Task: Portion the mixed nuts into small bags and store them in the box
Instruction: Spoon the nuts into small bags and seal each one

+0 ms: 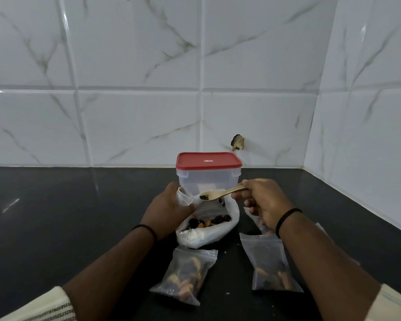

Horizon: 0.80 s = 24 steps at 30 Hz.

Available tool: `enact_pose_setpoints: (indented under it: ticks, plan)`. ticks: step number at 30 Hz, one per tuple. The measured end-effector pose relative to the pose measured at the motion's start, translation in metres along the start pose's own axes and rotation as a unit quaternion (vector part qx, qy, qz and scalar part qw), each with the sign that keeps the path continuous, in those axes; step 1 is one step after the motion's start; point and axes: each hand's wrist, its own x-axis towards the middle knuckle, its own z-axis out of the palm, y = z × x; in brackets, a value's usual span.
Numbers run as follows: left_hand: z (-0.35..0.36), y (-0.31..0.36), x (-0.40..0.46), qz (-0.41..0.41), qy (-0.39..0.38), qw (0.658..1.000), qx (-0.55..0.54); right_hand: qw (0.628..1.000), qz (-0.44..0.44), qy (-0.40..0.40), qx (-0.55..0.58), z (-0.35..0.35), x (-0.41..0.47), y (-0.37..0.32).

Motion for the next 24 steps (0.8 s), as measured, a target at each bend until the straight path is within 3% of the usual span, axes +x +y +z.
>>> enact_pose_setpoints:
  ticks: [7, 14, 24]
  plan:
    - [-0.001, 0.000, 0.000, 0.010, -0.009, 1.000, -0.001, 0.995, -0.088, -0.038, 0.042, 0.008, -0.007, -0.004]
    - [-0.002, 0.001, -0.001, 0.011, -0.009, 1.000, -0.013, 0.952, -0.220, -0.175, -0.124, 0.014, -0.019, -0.004]
    - [-0.001, -0.001, 0.000, 0.007, -0.012, 1.000, -0.010, 0.960, -0.225, -0.141, -0.088, 0.010, -0.020, -0.008]
